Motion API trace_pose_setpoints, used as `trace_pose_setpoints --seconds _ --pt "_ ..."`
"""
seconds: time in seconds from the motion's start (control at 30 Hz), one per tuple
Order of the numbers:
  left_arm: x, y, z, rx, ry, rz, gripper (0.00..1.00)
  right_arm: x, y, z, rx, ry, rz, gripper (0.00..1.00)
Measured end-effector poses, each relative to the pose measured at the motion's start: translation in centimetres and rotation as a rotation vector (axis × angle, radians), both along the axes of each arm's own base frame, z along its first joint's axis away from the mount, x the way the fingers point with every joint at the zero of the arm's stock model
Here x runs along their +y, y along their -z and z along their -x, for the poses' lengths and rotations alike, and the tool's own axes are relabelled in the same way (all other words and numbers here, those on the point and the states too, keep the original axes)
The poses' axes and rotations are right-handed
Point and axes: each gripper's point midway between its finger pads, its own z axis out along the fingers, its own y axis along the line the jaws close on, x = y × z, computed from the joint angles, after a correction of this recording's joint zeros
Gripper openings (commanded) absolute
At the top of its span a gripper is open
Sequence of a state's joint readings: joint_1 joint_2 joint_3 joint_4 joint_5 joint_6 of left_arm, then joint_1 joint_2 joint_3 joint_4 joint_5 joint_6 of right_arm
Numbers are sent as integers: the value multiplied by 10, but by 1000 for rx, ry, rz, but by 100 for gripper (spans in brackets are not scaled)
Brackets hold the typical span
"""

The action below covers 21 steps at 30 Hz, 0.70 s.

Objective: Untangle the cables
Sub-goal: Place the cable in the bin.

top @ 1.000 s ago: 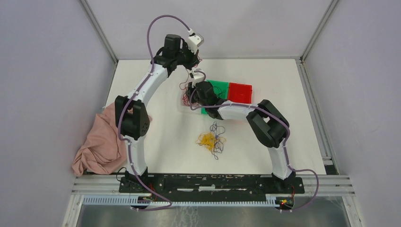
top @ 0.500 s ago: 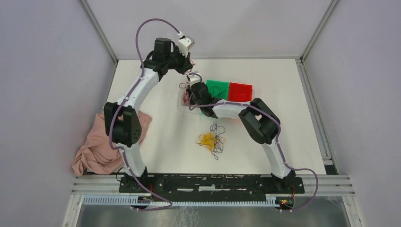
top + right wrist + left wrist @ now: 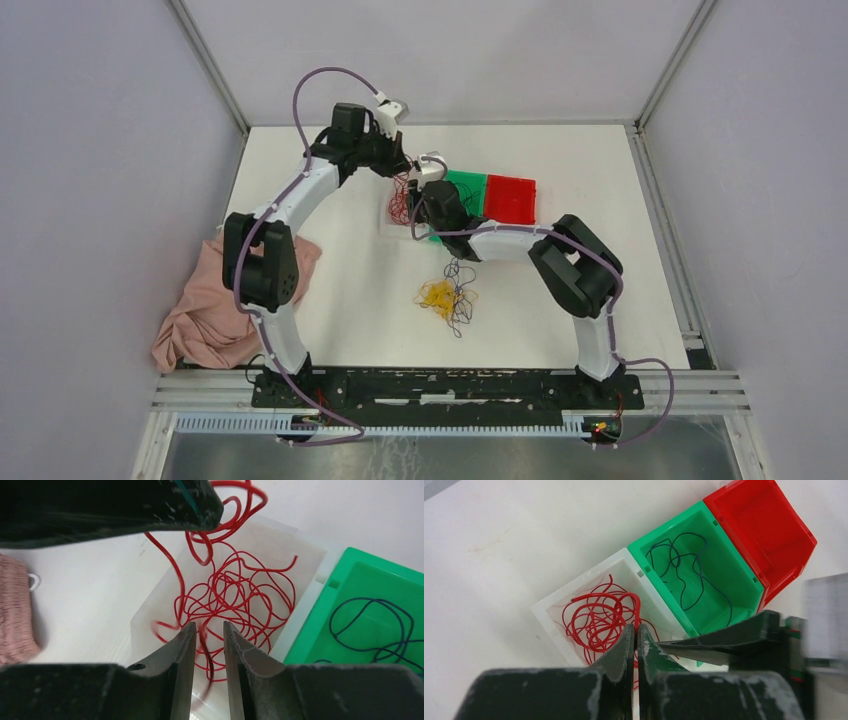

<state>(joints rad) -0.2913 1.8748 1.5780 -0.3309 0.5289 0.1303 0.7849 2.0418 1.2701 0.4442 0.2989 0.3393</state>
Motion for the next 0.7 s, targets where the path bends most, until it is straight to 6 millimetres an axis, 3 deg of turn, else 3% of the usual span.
trace_pose_setpoints --seconds 0.13,0.3,0.5,0.7 --pt "-3 11 -1 15 -6 9 3 -8 -24 8 -34 9 -64 42" --pt "-7 42 5 54 -6 -19 3 -28 -45 21 -62 51 -106 55" --pt "-14 68 12 57 -8 -81 3 -67 -57 36 -86 143 -127 58" --pt "-13 79 0 -30 -22 -175 3 -108 -69 49 -92 215 -169 59"
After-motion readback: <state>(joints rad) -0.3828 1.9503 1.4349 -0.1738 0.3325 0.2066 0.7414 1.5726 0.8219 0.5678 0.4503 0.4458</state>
